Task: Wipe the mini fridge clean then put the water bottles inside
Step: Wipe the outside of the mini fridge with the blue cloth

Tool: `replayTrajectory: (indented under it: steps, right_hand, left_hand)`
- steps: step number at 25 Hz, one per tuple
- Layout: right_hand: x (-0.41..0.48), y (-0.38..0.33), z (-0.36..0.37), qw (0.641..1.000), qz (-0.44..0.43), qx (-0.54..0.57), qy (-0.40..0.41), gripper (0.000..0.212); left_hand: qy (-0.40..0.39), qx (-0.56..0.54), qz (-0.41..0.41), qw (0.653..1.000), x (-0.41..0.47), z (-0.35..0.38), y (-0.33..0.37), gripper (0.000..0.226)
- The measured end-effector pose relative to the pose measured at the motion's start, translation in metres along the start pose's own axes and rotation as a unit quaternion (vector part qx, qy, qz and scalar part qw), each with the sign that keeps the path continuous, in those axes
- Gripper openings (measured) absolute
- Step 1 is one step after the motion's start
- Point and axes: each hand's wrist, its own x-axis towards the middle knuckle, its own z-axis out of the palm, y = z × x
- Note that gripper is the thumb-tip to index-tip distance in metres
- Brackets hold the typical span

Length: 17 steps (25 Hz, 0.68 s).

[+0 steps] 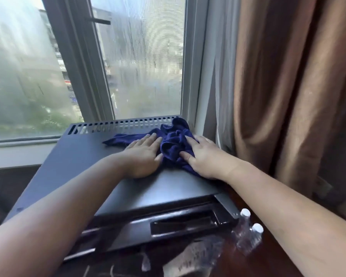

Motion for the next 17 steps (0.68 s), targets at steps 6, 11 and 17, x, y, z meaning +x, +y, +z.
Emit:
replayTrajectory:
  steps: [6, 11, 17]
  right_hand:
    - [-0.083, 0.0, 0.002, 0.988, -0.11, 0.09, 0.068, 0.051]
    - [-0.105, -0.039, -0.007, 0.942, -0.123, 0.238, 0.205, 0.032]
    - [-0.071, -0.045, 0.006, 0.986, -0.08, 0.109, 0.101, 0.075]
  left_hand:
    - [0.25, -0.044, 0.031, 0.967, -0.11, 0.02, 0.011, 0.024]
    - [0.376, -0.147, -0.108, 0.909, -0.149, -0.029, -0.008, 0.025]
    - [0.197, -0.24, 0.021, 0.95, -0.113, -0.052, 0.025, 0.041]
